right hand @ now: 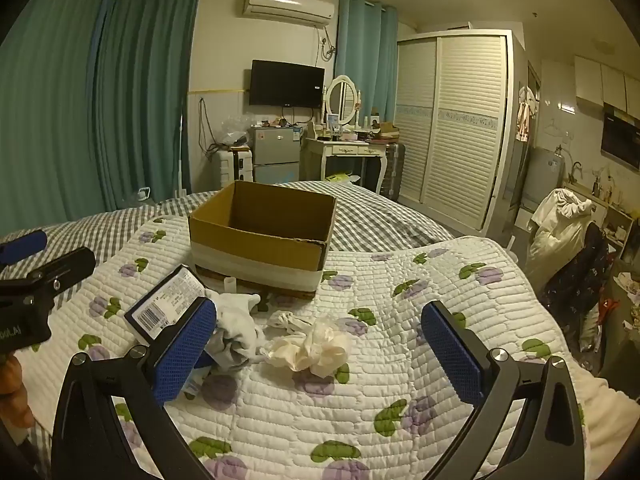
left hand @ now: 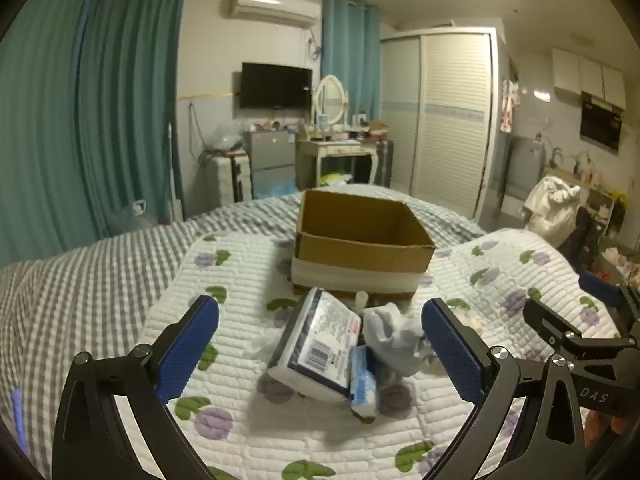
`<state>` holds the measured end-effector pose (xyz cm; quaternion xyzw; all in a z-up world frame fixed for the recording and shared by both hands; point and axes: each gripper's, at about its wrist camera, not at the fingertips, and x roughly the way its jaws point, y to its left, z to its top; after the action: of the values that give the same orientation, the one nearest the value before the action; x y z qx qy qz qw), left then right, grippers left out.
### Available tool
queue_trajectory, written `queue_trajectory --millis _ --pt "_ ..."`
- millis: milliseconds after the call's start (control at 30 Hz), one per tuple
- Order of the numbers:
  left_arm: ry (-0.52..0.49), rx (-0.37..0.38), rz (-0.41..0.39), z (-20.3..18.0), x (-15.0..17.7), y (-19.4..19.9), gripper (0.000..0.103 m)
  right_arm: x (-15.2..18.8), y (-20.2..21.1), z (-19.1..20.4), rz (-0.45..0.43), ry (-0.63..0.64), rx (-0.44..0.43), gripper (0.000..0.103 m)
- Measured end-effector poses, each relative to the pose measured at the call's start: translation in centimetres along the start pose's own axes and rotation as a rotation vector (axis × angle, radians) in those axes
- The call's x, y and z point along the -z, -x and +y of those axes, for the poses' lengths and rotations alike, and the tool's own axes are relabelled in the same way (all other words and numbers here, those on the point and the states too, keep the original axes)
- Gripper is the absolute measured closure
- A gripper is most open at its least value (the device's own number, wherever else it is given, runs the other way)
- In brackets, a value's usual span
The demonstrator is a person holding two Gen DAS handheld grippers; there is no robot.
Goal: Organize soft objects
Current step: 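Grasp the blue tissue pack with the left tool while the right tool grasps the grey sock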
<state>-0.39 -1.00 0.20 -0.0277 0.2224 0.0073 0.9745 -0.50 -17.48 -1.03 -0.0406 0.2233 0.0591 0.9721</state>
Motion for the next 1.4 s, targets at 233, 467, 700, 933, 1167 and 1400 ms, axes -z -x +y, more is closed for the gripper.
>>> queue_trajectory --millis 233,467,700,933,1167,1400 --pt "-0.005 -0.008 0.064 -0.8 2.4 -2.0 0.000 1.7 -0.7 -1.4 0.037 -0.010 0.001 0.000" --pt "-0.044 0.023 0.221 -2.7 7.3 -6.5 0.017 3.5 -3.3 -1.4 0.130 0.019 0.025 0.000" --pt "-0.029 0.115 0.303 -3.5 9.0 -9.1 0.043 4.2 -4.7 -1.0 0.168 0.032 0.034 0.000" --pt "-0.046 0.123 0.313 -3.3 9.1 -10.2 0.084 4.5 -5.3 -0.8 0.184 0.041 0.036 0.000" --pt "-0.010 0.127 0.268 -1.6 7.6 -7.6 0.087 4.7 -5.6 0.1 0.184 0.053 0.006 0.000" --pt "-0.035 0.075 0.194 0.0 5.4 -5.8 0.087 3.9 -6.8 3.5 0.176 0.096 -0.107 0.000"
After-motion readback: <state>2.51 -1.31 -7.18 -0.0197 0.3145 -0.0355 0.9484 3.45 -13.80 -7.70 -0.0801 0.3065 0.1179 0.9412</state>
